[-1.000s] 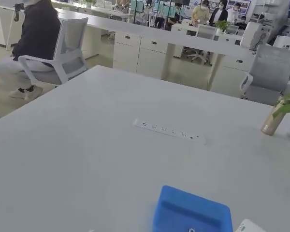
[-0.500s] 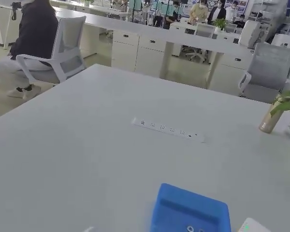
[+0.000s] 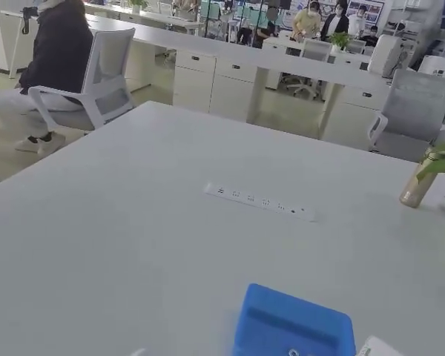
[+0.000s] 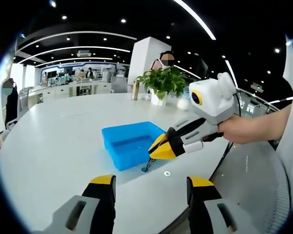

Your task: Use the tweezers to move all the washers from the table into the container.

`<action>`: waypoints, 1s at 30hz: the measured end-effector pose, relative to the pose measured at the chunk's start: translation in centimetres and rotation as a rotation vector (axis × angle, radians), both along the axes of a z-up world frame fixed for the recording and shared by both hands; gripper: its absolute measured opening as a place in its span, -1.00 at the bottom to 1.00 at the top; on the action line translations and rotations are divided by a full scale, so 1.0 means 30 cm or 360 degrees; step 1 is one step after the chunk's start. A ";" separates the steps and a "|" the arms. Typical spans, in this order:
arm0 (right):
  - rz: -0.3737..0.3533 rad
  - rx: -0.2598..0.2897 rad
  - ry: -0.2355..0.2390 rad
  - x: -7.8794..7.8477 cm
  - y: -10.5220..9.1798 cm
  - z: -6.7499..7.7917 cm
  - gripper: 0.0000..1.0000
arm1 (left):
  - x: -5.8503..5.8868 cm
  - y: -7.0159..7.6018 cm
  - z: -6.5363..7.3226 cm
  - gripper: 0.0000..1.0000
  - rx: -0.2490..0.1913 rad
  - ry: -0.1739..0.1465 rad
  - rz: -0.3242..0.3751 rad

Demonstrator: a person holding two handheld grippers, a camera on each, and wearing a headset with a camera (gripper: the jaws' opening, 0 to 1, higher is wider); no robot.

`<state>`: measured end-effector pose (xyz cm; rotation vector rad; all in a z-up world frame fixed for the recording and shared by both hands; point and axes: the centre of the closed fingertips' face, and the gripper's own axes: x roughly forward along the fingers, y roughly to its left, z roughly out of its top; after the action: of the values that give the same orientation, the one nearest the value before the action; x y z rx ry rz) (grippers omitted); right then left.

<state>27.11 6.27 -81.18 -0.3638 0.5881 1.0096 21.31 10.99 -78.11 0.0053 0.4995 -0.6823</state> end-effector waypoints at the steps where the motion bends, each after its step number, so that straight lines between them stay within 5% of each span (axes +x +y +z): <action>1: -0.0001 0.0000 0.0003 -0.004 -0.002 0.001 -0.98 | 0.000 0.000 0.000 0.15 -0.0001 0.0001 0.0000; 17: 0.0002 -0.0004 0.0086 -0.096 -0.037 0.000 -0.97 | -0.001 -0.002 -0.002 0.14 0.0004 0.0004 -0.0004; 24: -0.0105 0.0083 0.0179 -0.085 -0.071 0.021 -0.95 | -0.001 0.000 -0.004 0.14 0.0009 0.0006 -0.0002; 30: -0.0144 0.0065 0.0233 -0.085 -0.125 0.016 -0.95 | -0.003 -0.003 -0.006 0.13 0.0008 0.0013 -0.0010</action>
<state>24.56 2.50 -80.71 -0.2264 0.7088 0.9649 21.24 10.91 -78.29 0.0088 0.5090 -0.6876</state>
